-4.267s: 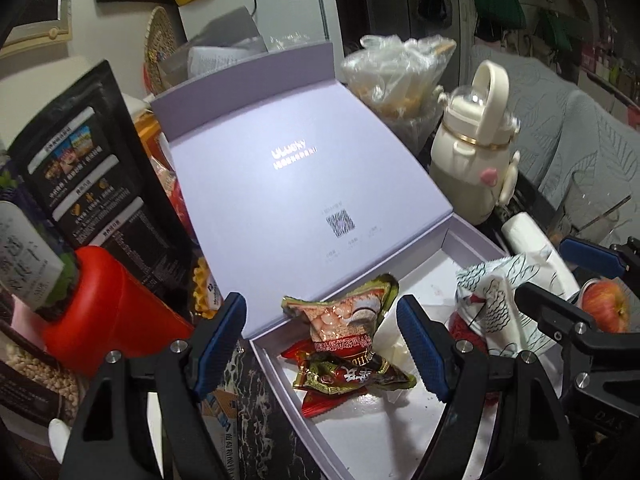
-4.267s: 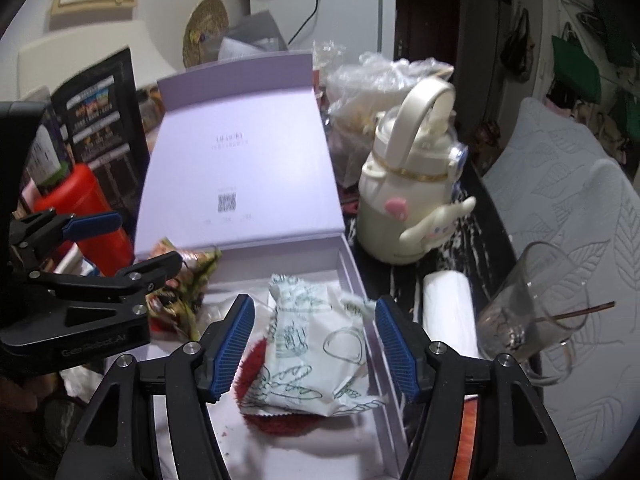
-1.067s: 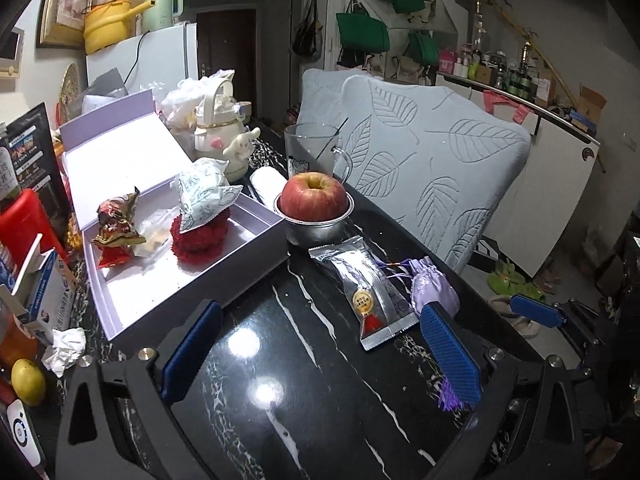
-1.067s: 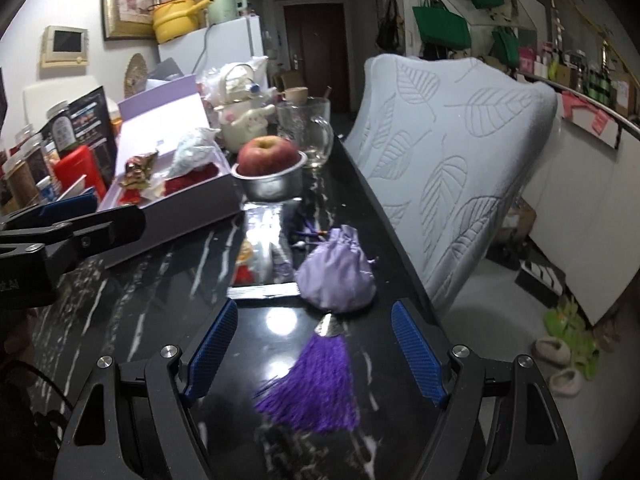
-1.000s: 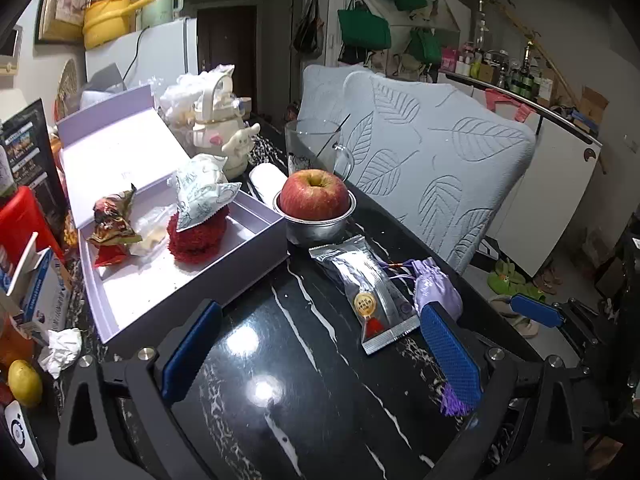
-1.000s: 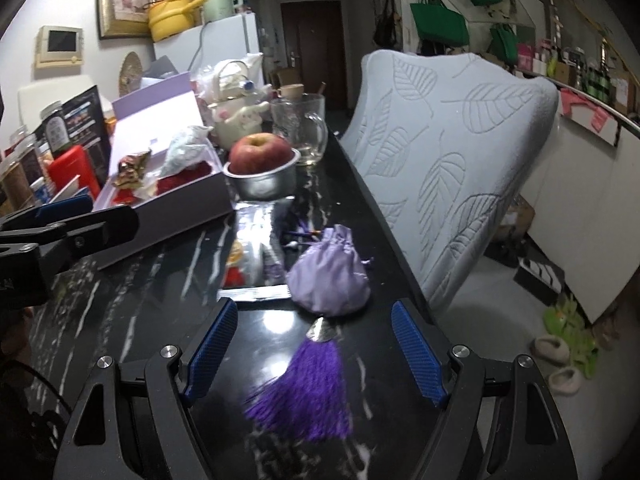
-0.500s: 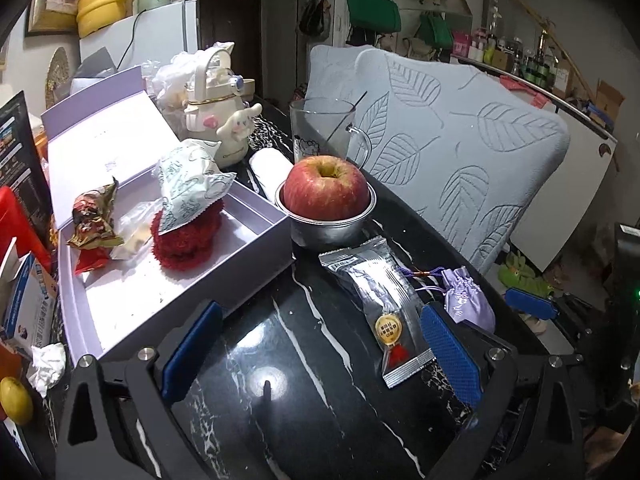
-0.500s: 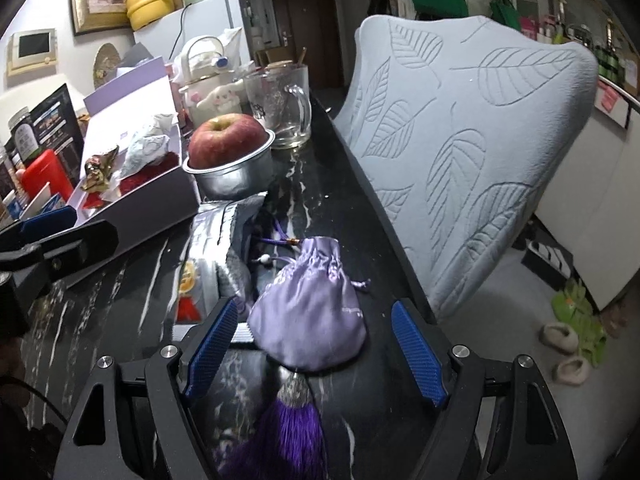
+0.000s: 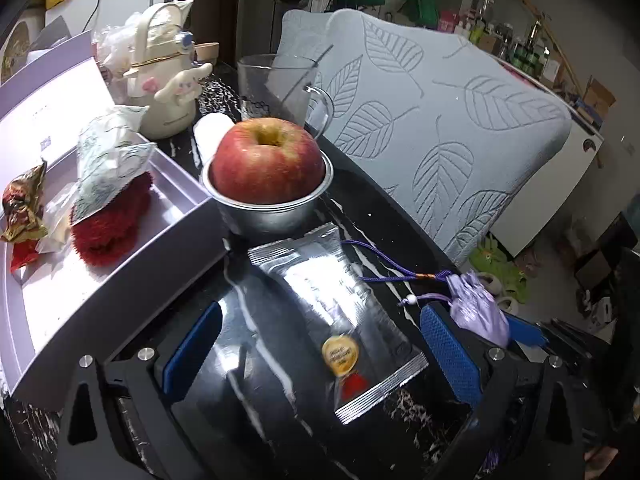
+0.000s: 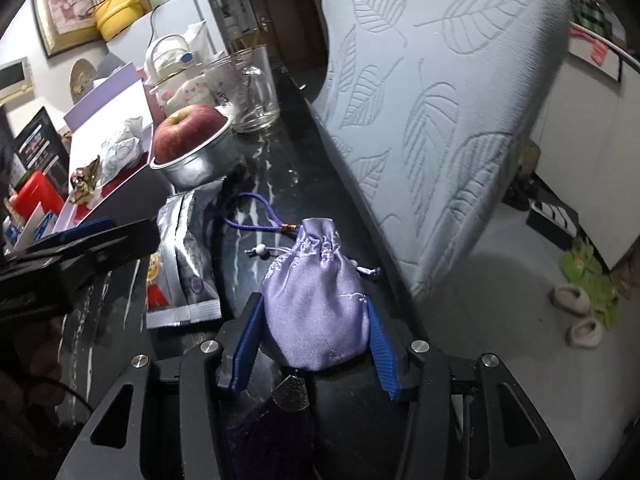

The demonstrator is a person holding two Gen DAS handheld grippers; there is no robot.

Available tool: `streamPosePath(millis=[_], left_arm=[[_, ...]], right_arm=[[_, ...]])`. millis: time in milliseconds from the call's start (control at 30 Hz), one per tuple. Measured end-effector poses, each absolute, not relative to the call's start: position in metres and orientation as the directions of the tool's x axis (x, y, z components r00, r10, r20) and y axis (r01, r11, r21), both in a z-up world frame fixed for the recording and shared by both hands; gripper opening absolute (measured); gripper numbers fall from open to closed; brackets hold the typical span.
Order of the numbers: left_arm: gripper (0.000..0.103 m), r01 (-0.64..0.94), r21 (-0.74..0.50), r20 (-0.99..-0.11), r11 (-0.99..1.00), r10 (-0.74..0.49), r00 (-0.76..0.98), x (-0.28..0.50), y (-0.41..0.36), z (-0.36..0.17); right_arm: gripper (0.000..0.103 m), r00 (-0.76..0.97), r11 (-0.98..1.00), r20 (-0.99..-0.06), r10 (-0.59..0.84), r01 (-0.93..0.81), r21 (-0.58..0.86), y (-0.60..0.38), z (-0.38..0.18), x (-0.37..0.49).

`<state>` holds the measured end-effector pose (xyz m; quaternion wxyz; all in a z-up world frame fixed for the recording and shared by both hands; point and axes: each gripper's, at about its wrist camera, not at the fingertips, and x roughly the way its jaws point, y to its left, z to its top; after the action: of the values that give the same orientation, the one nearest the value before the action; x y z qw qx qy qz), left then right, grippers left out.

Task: Organize soft objects
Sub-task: 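Grasp the silver packet with the left gripper while the right gripper grasps the purple pouch, then lift the silver packet with the left gripper while the right gripper lifts the purple pouch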

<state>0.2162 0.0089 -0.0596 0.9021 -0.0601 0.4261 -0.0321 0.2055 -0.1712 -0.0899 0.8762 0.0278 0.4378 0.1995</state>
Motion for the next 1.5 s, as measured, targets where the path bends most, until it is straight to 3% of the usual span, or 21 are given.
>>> streamPosePath(millis=[133, 333, 533, 667, 833, 1500], left_arm=[[0.101, 0.012, -0.044, -0.758, 0.999, -0.041, 0.651, 0.222, -0.006, -0.06], [0.098, 0.001, -0.021, -0.771, 1.0, -0.017, 0.636, 0.233, -0.012, -0.068], [0.055, 0.01, 0.001, -0.805, 1.0, -0.006, 0.593, 0.237, -0.017, -0.081], [0.045, 0.023, -0.013, -0.818, 1.0, -0.023, 0.575, 0.232, -0.018, -0.088], [0.04, 0.058, -0.016, -0.818, 0.998, -0.046, 0.573, 0.215, -0.023, -0.086], [0.04, 0.177, -0.016, -0.85, 0.984, -0.107, 0.516, 0.137, -0.049, -0.081]], right_arm=[[0.049, 0.534, 0.918, -0.755, 0.38, -0.318, 0.237, -0.18, -0.09, 0.198], [0.049, 0.534, 0.917, -0.755, 0.379, -0.324, 0.232, -0.186, -0.089, 0.19], [0.05, 0.537, 0.919, -0.755, 0.376, -0.319, 0.231, -0.191, -0.089, 0.187], [0.05, 0.536, 0.92, -0.757, 0.373, -0.317, 0.23, -0.193, -0.089, 0.184], [0.049, 0.534, 0.917, -0.754, 0.382, -0.322, 0.237, -0.196, -0.088, 0.175], [0.049, 0.52, 0.886, -0.731, 0.443, -0.38, 0.266, -0.207, -0.09, 0.126]])
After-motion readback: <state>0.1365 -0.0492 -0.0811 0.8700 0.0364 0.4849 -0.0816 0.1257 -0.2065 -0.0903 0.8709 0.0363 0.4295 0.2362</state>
